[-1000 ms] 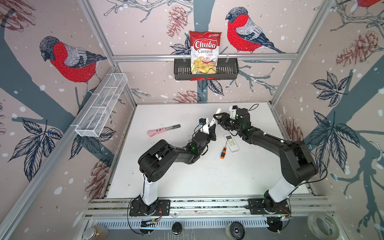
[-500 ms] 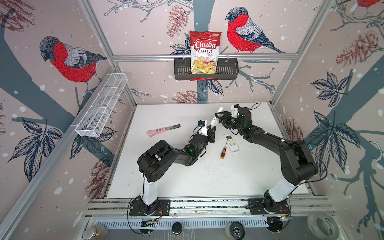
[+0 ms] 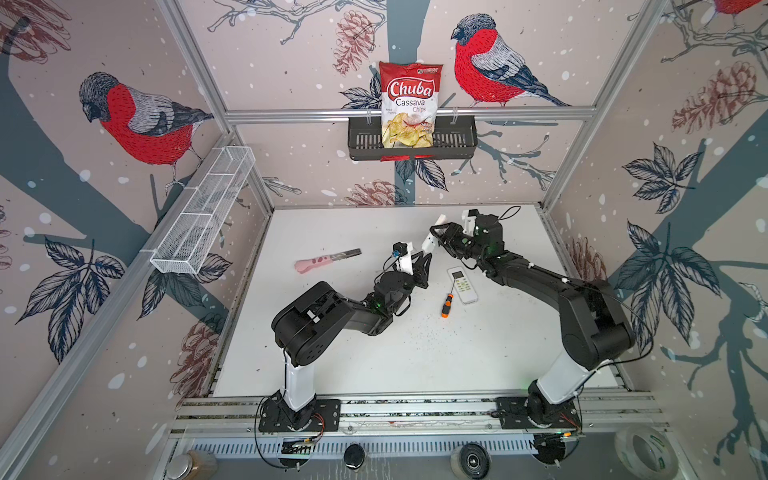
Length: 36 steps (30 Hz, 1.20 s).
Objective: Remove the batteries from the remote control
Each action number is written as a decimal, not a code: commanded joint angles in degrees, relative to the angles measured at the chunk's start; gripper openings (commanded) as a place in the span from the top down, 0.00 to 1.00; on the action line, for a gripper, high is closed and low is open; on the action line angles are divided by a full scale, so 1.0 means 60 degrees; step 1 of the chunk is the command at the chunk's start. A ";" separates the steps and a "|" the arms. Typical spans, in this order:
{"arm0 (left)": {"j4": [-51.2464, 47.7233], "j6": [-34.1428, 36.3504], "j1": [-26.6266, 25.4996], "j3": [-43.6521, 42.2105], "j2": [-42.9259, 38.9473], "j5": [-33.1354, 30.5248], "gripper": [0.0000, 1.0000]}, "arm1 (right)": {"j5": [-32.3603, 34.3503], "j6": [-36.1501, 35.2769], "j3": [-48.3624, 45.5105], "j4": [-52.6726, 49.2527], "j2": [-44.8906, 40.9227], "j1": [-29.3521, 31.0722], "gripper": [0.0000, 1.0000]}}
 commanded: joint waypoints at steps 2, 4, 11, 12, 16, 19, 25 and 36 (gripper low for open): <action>0.0643 -0.0003 0.0002 0.0077 -0.0060 0.0211 0.68 | 0.0075 -0.0218 0.0049 0.0378 0.0007 0.0035 0.66; 0.0632 0.0011 0.0002 0.0107 -0.0060 0.0261 0.68 | 0.0076 -0.0232 0.0039 0.0358 -0.0004 0.0035 0.66; 0.0708 -0.0090 0.0002 0.0135 -0.0020 0.0553 0.69 | 0.0069 -0.0233 0.0066 0.0368 0.0043 0.0012 0.67; 0.0699 -0.0091 0.0002 0.0149 -0.0016 0.0584 0.69 | 0.0076 -0.0212 0.0081 0.0377 0.0053 0.0012 0.67; 0.0499 -0.0110 0.0016 0.0155 -0.0067 0.0264 0.68 | 0.0073 -0.0216 0.0066 0.0373 0.0012 0.0055 0.67; 0.0074 -0.0140 -0.0012 0.0121 -0.0222 -0.0557 0.48 | 0.0104 -0.0229 0.0015 0.0367 -0.0046 0.0067 0.67; -0.0412 -0.0075 -0.0167 0.0021 -0.0324 -0.1906 0.37 | 0.0148 -0.0236 -0.0047 0.0354 -0.0151 0.0083 0.67; -0.1207 -0.0004 -0.0116 0.0987 0.0022 -0.2092 0.47 | 0.0446 -0.0249 -0.0091 0.0338 -0.0136 0.0453 0.67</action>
